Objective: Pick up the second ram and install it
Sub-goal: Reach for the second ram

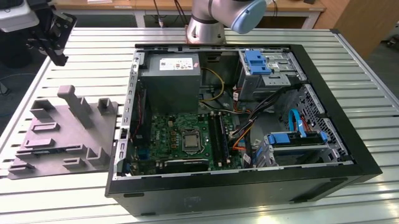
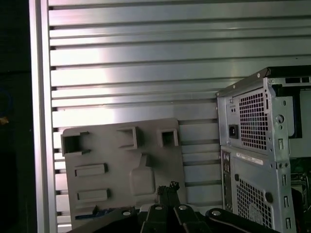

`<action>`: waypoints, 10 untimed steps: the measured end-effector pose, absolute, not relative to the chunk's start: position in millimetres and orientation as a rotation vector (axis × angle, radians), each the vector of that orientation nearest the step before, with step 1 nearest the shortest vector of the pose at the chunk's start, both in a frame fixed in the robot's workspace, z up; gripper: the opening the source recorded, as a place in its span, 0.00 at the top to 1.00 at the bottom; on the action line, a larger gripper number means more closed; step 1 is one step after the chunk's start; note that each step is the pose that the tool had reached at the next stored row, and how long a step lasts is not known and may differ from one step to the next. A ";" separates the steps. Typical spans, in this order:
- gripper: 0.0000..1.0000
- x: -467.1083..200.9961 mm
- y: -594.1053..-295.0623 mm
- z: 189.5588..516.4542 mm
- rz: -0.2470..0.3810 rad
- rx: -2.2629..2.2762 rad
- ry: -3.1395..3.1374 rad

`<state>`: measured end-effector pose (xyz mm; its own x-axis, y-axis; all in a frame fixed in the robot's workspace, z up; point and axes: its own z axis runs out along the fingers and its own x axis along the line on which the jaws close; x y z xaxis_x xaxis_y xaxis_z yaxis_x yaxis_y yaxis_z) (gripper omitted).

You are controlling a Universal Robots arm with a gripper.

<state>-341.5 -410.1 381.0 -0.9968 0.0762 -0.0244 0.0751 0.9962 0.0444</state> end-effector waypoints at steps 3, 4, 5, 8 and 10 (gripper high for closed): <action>0.89 -344.2 -415.9 379.6 0.068 0.118 3.113; 0.89 -345.1 -417.7 379.2 0.068 0.118 3.112; 0.89 -346.0 -419.4 378.7 0.068 0.118 3.112; 0.89 -348.9 -424.5 377.5 0.068 0.118 3.113; 0.89 -351.1 -427.8 376.5 0.068 0.118 3.112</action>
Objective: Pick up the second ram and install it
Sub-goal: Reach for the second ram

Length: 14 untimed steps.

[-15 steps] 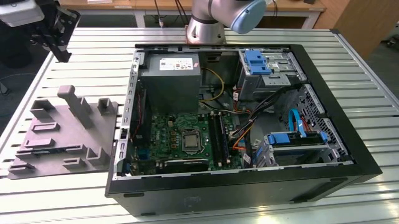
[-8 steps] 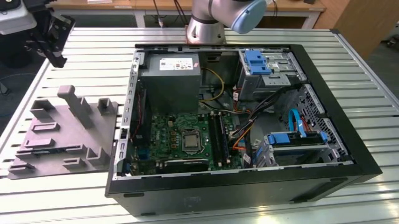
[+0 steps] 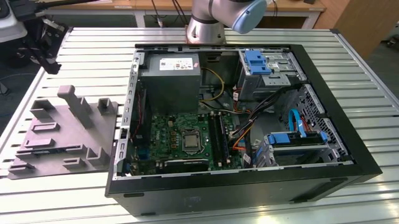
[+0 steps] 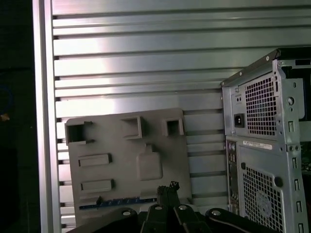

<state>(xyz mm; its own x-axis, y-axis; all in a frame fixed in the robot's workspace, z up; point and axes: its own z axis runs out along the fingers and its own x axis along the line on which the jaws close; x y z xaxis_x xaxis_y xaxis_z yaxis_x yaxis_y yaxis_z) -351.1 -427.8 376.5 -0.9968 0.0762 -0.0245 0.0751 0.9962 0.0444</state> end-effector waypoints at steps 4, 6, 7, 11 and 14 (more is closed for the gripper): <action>0.89 -355.3 -433.5 374.3 0.068 0.118 3.113; 0.89 -357.5 -436.1 372.9 0.067 0.118 3.113; 0.89 -358.3 -437.0 372.4 0.068 0.118 3.113; 0.89 -358.8 -437.3 372.0 0.068 0.118 3.113; 0.89 -358.9 -437.3 372.0 0.068 0.118 3.113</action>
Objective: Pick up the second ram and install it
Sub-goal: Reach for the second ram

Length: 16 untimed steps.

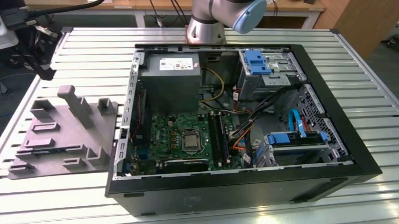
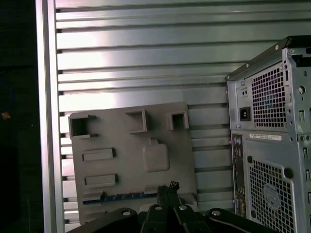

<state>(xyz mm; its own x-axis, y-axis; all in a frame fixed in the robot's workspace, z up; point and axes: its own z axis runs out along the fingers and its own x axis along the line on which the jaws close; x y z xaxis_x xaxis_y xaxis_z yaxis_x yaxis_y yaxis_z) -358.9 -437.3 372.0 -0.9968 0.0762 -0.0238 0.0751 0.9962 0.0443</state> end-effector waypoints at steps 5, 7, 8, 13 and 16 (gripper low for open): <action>0.89 -360.7 -439.7 368.9 0.068 0.118 3.113; 0.89 -361.8 -441.5 366.9 0.068 0.118 3.113; 0.89 -362.5 -442.4 365.9 0.067 0.118 3.113; 0.89 -367.4 -447.7 360.1 0.068 0.118 3.113; 0.89 -370.8 -450.6 356.2 0.067 0.118 3.113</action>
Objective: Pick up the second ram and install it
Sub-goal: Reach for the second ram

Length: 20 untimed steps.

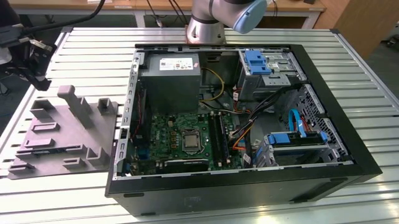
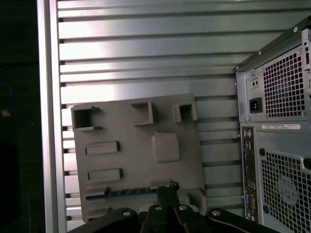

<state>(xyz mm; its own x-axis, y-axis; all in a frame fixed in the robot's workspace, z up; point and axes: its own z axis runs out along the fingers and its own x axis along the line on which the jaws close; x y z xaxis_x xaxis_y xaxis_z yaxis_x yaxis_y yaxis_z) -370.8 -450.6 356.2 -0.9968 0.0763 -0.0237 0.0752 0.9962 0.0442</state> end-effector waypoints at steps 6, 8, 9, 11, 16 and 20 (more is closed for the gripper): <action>0.89 -377.4 -456.1 347.1 0.068 0.118 3.113; 0.89 -380.3 -457.6 344.0 0.067 0.118 3.113; 0.89 -381.6 -458.5 342.3 0.068 0.118 3.113; 0.89 -384.1 -460.3 338.9 0.068 0.118 3.113; 0.89 -388.5 -464.5 331.9 0.068 0.118 3.113; 0.89 -390.9 -468.4 327.8 0.068 0.118 3.113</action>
